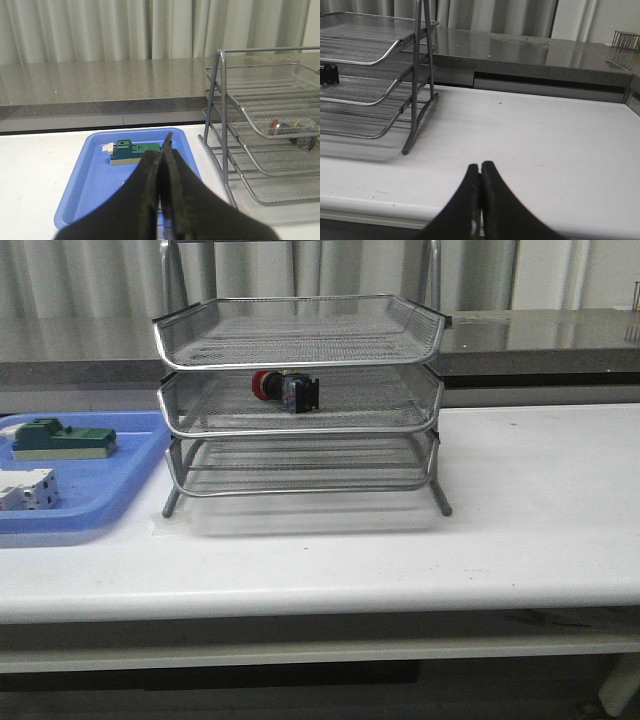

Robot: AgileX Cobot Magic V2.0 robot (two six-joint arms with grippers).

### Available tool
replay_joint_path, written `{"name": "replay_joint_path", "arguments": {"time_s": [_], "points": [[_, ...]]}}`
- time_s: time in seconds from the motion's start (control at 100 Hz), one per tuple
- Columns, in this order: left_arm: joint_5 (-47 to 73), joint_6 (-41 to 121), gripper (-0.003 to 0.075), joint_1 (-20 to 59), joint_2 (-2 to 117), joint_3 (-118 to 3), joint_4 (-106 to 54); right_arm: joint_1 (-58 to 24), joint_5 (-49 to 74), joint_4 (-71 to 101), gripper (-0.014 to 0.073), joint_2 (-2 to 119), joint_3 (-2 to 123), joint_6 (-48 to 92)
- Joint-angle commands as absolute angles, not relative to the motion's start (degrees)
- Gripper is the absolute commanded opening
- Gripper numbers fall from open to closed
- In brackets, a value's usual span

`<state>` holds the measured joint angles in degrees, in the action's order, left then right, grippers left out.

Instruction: Place button on rack with both arms

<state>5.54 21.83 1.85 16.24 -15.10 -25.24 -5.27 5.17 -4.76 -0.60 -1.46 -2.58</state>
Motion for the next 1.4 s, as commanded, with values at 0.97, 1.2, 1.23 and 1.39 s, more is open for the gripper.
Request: {"name": "replay_joint_path", "arguments": {"time_s": [0.97, 1.2, 1.23, 1.39], "points": [[-7.43, -3.58, -0.002, 1.63, 0.46, 1.83, 0.42, -4.83, 0.33, -5.45, -0.0056, -1.55, -1.61, -2.47], [-5.7, -3.58, -0.002, 1.63, -1.99, 2.2, 1.98, -4.83, 0.38, -5.45, -0.0056, -1.55, -1.61, -2.47], [-5.7, -3.58, -0.002, 1.63, -1.99, 2.2, 1.99, -4.83, 0.38, -5.45, -0.0056, -1.55, -1.61, -2.47], [-5.7, -3.58, -0.002, 1.63, -1.99, 2.2, 1.99, -4.83, 0.38, -5.45, -0.0056, -1.55, -1.61, -2.47]]}}
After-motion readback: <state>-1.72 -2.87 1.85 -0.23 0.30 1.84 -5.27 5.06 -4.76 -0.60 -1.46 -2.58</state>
